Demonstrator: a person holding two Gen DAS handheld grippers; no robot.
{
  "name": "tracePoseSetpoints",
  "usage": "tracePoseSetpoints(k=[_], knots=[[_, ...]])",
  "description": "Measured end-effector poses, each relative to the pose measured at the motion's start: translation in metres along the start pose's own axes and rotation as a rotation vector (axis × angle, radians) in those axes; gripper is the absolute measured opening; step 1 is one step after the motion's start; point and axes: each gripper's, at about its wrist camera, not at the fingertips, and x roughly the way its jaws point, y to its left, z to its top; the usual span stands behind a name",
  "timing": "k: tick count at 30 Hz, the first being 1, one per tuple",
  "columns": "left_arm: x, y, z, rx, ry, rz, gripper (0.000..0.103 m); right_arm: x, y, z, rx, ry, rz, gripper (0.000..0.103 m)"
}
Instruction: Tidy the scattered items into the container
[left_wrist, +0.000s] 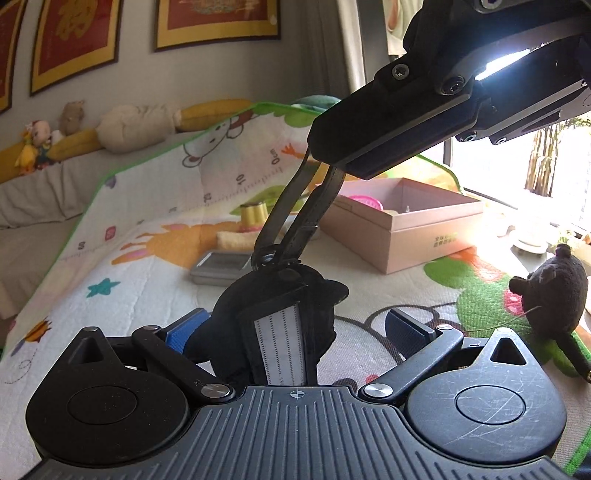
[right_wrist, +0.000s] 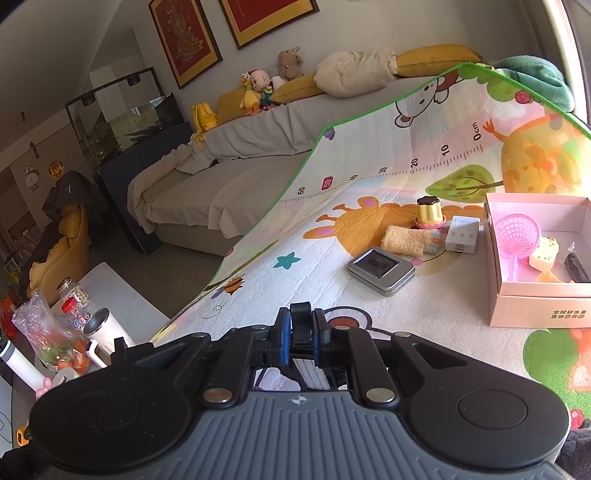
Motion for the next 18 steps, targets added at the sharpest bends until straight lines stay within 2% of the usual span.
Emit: tracePoseSetpoints(k=[8,10,13,14,18], knots=[[0.000,0.006,0.002,-0.008,0.016,0.054,0.103,-0.007,-0.011,0.000,0.033,-0.024,-0.008,0.011],[-0.001,0.012,0.002,-0.026,0.018,0.026,0.103,-0.006,-0.013,0.000,0.031,-0.021,-0.010,0.011],[-0.003,0.021,0.002,-0.074,0.024,-0.073,0.103,0.000,-0.017,-0.003,0.029,-0.008,-0.021,0.011],[-0.002,0.022,0.002,-0.082,0.030,-0.084,0.103,0.004,-0.019,-0.003,0.034,-0.001,-0.023,0.011],[0.002,0.029,-0.001,-0.086,0.085,-0.043,0.103,0.021,-0.027,0.003,0.035,0.058,-0.017,0.012]])
